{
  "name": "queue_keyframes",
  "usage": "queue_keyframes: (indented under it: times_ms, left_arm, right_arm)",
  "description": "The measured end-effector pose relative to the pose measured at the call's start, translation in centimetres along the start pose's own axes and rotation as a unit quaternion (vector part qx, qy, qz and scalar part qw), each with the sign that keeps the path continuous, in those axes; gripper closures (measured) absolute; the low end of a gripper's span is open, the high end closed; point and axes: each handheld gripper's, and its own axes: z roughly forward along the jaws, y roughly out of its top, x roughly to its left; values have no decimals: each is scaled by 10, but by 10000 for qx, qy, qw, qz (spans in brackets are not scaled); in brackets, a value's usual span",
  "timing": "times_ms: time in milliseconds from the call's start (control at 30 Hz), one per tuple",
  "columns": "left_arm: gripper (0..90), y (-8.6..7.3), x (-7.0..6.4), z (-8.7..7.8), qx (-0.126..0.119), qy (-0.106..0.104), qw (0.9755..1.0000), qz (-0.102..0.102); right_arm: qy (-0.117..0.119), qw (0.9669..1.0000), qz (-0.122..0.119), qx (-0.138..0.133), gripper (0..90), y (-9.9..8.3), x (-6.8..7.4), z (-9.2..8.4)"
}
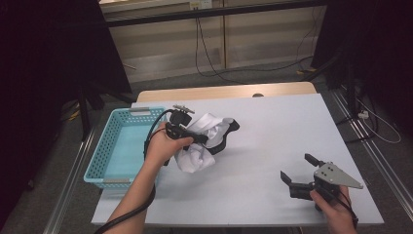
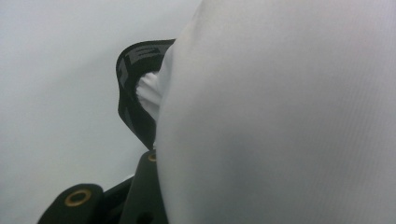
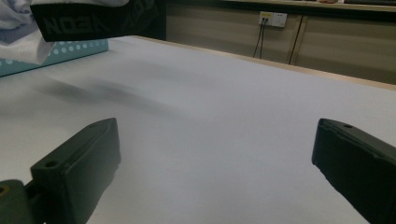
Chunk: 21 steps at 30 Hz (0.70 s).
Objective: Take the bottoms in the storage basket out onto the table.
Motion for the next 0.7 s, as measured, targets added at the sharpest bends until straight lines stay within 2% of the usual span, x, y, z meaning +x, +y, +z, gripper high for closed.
queue_keyframes:
  times_ms: [233, 700]
  left_arm:
    - [672, -6, -3, 10, -37, -26, 10000, 29]
    - [666, -26, -8, 40, -61, -51, 9999, -64]
  right_arm:
    - [-1, 10000, 2, 1, 6, 0, 0, 0]
    - [23, 10000, 5, 23, 6, 0, 1, 1]
